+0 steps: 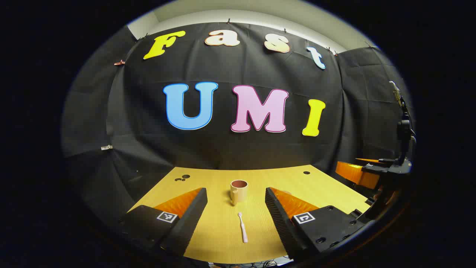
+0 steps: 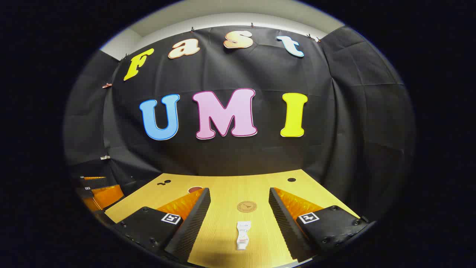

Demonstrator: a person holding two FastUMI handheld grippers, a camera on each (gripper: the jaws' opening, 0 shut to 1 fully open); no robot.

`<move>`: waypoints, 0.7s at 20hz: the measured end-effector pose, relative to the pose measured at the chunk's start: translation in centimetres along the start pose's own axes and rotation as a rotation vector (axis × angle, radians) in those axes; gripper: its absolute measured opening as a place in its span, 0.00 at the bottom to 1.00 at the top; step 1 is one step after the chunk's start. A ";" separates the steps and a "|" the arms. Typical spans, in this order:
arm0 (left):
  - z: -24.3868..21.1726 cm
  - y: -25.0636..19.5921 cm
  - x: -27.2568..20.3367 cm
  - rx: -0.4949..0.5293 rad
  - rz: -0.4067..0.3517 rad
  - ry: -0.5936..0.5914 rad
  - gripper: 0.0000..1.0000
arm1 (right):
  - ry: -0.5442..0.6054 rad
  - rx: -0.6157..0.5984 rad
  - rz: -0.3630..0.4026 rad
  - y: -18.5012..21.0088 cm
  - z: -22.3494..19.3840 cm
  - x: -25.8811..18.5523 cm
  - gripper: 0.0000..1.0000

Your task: Put the toothbrush and toothpaste on the desktop into the cup, then pick up the cup and place it on the coaster on the desktop.

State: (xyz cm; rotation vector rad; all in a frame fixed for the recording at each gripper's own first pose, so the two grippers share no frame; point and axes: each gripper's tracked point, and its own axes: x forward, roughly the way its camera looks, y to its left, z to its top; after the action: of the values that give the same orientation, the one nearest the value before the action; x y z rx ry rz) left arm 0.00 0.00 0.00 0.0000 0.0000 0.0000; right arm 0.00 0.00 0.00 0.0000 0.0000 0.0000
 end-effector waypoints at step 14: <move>-1.5 1.7 4.3 -0.031 0.064 0.044 0.98 | 0.121 -0.017 0.024 0.2 -3.1 5.5 0.97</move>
State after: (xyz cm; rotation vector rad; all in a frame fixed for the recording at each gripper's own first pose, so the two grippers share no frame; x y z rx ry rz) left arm 4.29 1.69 -1.50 -0.0313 0.0444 0.0639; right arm 5.54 0.16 -3.06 -0.0168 0.1215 0.0238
